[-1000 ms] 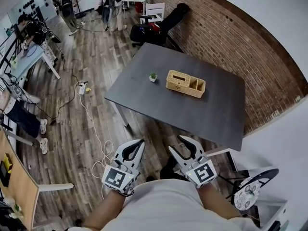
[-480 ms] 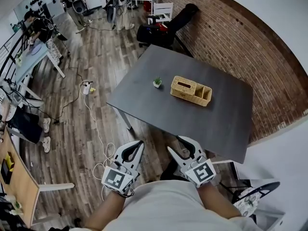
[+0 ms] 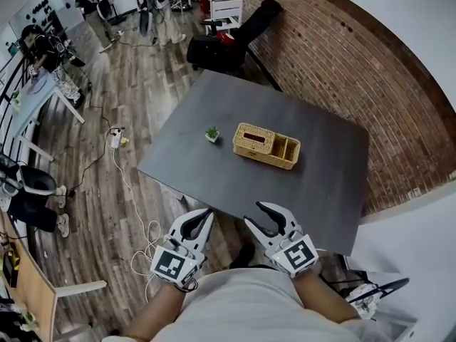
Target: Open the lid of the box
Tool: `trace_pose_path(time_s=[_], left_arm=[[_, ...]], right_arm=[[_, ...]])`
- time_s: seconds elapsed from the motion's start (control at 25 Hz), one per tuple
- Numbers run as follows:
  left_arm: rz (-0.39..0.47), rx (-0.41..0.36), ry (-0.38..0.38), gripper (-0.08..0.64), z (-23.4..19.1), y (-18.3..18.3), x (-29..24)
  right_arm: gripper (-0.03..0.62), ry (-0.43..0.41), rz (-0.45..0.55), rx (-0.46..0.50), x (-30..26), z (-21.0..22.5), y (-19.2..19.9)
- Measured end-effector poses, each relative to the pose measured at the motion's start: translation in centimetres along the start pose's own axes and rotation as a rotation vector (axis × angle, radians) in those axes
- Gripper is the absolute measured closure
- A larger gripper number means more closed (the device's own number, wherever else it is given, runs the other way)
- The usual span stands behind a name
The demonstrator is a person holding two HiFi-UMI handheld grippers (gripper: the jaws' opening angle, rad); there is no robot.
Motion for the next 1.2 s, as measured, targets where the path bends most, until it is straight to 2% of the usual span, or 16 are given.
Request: trace_pose_path(time_s=[0.16,0.48,0.92,1.2], left_arm=[[-0.017,-0.019,0.029,0.548,1.5,0.0,-4.3],[-0.024,-0.031,0.088,0.548,4.4,-0.1,-9.7],[-0.027,-0.026,0.220,0.548,7.0,-0.3,-14.3],[-0.026,-0.031,0.310,0.548,6.4,-0.7,-16.6]], right_arm=[[0.407,-0.023,0.006,0.018,1.0,2.8,0.5],[0.407,0.048,0.036,-0.025,4.6,7.7,1.1],[0.408,0.151,0.009,-0.022,7.6,9.9,1.7],[0.408,0.223,0.017,-0.044,7.0,10.7,1.2]])
Point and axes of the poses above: the fingertips, and each gripper's own axes: x backward along the fingers, z to its right, y out of its underside, the point moved 2 cm from there along x, backward along the fingers, and after that the axes turned 8 degrees about -y, right-handed, at the moved point
